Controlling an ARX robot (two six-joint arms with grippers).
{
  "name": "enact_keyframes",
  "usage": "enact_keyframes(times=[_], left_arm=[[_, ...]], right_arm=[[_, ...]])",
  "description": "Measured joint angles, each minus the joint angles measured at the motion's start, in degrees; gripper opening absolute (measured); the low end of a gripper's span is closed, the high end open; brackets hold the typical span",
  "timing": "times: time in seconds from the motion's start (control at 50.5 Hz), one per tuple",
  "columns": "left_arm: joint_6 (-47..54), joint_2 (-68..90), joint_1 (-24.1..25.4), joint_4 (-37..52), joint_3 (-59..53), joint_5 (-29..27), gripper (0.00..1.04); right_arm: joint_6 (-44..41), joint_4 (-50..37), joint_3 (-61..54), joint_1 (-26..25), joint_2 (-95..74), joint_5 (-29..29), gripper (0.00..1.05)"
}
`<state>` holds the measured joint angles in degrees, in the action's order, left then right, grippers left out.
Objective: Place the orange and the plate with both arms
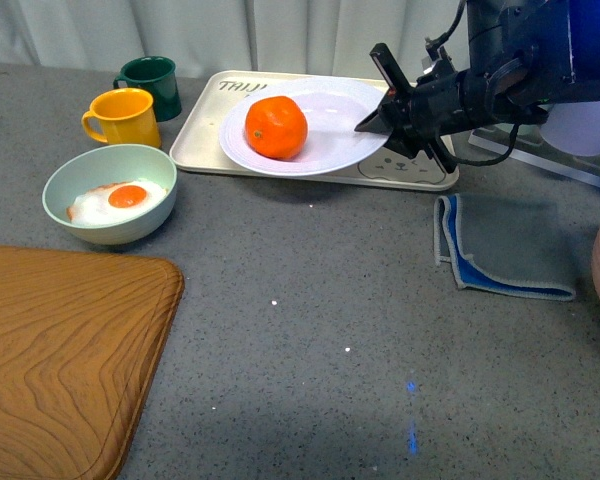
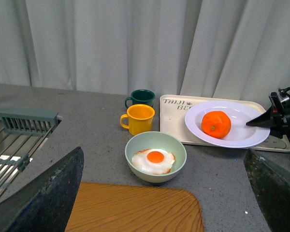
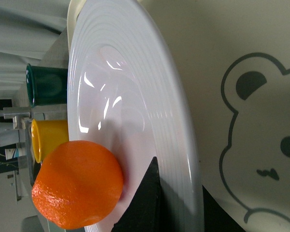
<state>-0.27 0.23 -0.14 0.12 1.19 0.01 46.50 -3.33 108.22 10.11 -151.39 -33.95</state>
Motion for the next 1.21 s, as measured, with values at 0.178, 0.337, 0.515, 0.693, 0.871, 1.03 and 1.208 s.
enact_keyframes(times=[0.178,0.337,0.515,0.693,0.871,1.03,1.208], left_arm=[[0.0,0.0,0.0,0.0,0.0,0.0,0.98],[0.0,0.0,0.0,0.0,0.0,0.0,0.98],[0.0,0.0,0.0,0.0,0.0,0.0,0.98],[0.0,0.0,0.0,0.0,0.0,0.0,0.98],[0.0,0.0,0.0,0.0,0.0,0.0,0.98],[0.02,0.0,0.0,0.0,0.0,0.0,0.98],[0.0,0.0,0.0,0.0,0.0,0.0,0.98]], right_arm=[[-0.92,6.03,9.6,0.04,-5.49,0.44,0.04],[-2.43,11.02,16.5,0.07,-8.44,0.63,0.04],[-4.37,13.35,19.56,0.11,-9.4,1.62,0.16],[-6.95,12.15,17.9,0.09,-9.07,5.25,0.43],[-11.76,9.9,13.2,0.04,-6.54,8.66,0.68],[-18.84,6.75,7.26,0.07,-1.55,13.42,0.92],[-31.26,1.77,-0.85,0.13,5.88,22.53,0.95]])
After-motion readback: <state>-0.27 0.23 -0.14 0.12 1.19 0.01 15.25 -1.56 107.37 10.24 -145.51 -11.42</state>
